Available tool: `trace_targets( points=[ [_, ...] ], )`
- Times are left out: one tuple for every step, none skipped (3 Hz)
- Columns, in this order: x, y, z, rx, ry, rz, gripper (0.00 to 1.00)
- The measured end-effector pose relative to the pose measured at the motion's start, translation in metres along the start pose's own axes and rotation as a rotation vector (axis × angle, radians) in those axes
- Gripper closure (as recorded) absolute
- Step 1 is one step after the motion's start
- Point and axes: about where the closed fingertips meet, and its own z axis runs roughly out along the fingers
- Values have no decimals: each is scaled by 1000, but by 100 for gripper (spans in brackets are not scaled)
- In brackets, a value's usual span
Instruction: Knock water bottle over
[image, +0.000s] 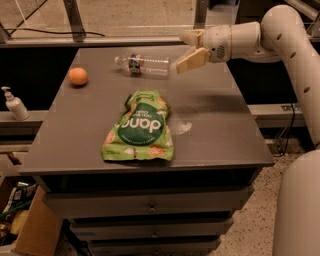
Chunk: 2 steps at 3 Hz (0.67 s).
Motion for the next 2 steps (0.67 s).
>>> trace_targets(
  points=[
    [5, 9, -1, -7, 5, 7, 0],
    [11, 13, -6, -3, 9, 18, 0]
  ],
)
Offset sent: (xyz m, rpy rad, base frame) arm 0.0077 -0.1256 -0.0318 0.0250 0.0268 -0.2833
